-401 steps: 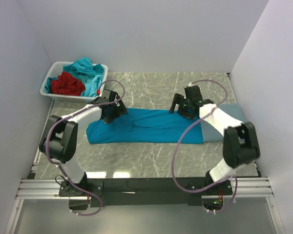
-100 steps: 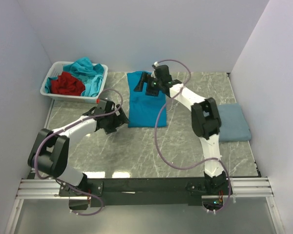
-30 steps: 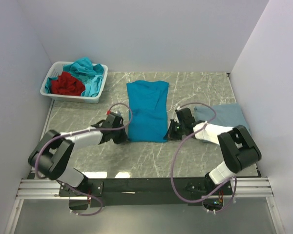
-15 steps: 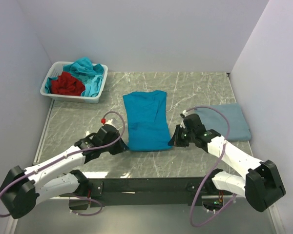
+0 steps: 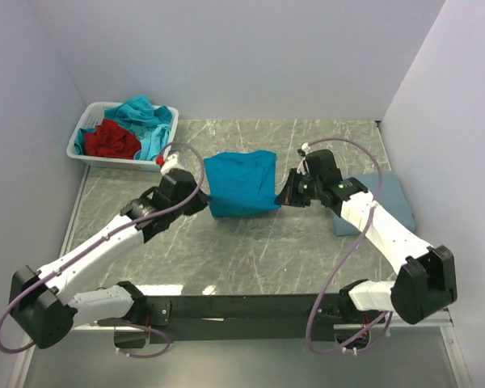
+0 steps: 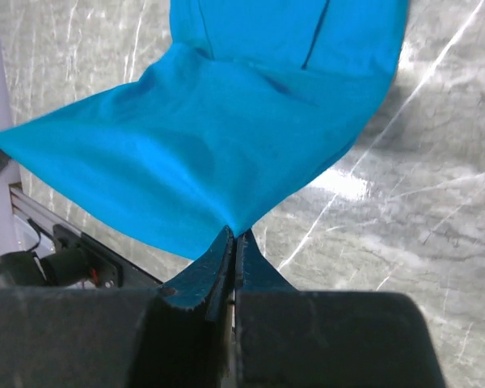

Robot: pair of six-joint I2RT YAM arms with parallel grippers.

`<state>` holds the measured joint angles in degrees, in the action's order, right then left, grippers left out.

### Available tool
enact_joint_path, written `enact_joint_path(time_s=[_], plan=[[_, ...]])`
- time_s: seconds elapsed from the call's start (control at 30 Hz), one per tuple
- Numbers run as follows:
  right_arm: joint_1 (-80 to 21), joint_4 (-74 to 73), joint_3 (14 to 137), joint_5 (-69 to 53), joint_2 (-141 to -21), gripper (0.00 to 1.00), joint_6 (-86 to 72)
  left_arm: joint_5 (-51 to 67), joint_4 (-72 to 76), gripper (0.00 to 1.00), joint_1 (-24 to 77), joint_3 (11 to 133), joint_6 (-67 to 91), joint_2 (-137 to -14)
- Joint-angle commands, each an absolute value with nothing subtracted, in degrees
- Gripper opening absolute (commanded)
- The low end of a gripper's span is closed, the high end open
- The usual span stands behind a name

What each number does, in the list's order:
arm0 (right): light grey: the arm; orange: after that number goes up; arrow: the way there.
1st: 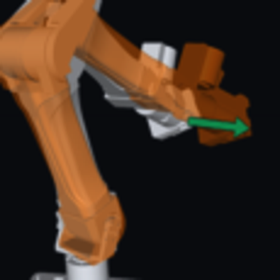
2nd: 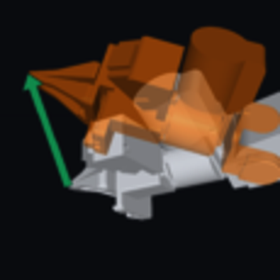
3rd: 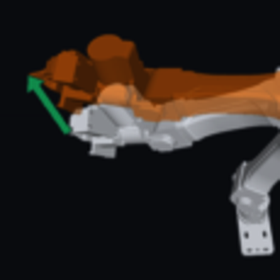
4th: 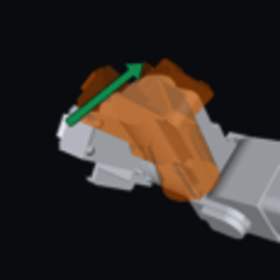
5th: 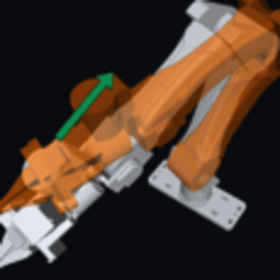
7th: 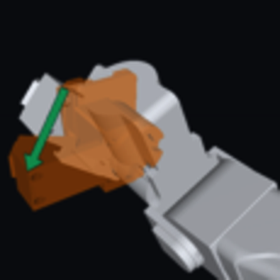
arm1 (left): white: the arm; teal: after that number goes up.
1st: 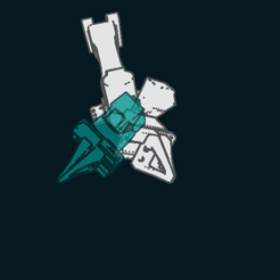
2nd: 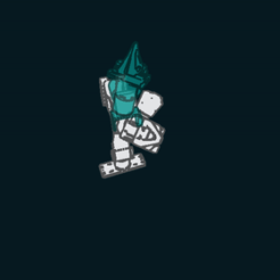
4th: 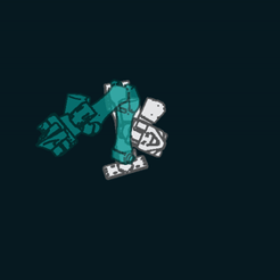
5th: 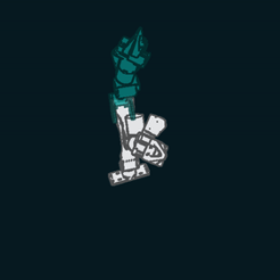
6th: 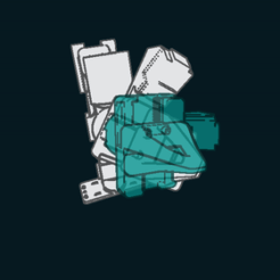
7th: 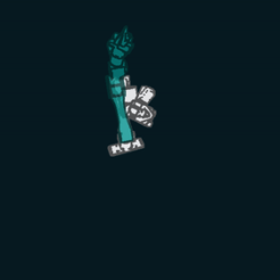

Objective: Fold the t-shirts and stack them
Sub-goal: Fold the tshirt

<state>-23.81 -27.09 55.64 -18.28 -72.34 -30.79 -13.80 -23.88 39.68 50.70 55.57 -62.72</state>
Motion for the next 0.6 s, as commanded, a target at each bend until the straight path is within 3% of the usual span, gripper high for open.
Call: enact_joint_path(time_s=[0.0,0.57], plan=[[-21.71,-28.83,61.6,-21.0,-74.79,0.0,-28.83,-14.51,-22.06,0.01,35.87,55.89,51.86,-66.0],[-14.86,-31.29,77.95,-30.32,-91.05,0.0,-26.89,-10.72,-20.65,0.01,24.79,72.5,46.15,-83.04]])
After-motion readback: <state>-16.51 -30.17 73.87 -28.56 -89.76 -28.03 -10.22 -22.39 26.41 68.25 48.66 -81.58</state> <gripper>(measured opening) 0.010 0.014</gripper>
